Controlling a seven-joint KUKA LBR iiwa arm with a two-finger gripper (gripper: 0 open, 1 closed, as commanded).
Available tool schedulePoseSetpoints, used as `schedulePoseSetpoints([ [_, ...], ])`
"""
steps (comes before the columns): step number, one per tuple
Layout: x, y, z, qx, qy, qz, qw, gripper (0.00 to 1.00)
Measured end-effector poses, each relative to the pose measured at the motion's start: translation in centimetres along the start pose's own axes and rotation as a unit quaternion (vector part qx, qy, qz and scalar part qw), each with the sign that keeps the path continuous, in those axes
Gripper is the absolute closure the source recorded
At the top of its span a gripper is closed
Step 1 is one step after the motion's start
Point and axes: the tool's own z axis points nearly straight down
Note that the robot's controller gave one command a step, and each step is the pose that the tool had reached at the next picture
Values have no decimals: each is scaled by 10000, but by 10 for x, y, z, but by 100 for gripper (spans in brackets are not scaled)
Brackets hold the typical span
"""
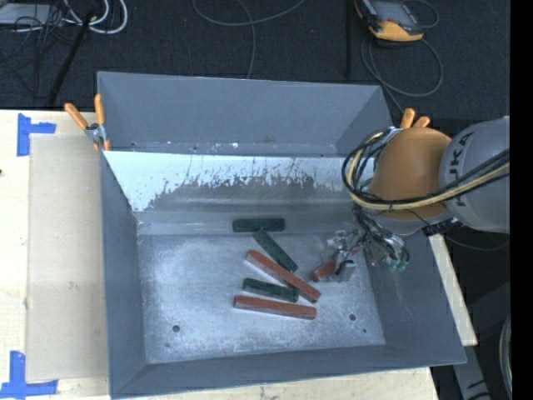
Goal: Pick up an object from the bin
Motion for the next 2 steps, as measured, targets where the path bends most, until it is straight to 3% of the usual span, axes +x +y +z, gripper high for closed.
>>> schedulePoseSetpoints([
  [1, 0, 0, 0, 0, 0, 2, 10000, 0],
  [2, 0, 0, 0, -1, 0, 2, 10000, 100],
])
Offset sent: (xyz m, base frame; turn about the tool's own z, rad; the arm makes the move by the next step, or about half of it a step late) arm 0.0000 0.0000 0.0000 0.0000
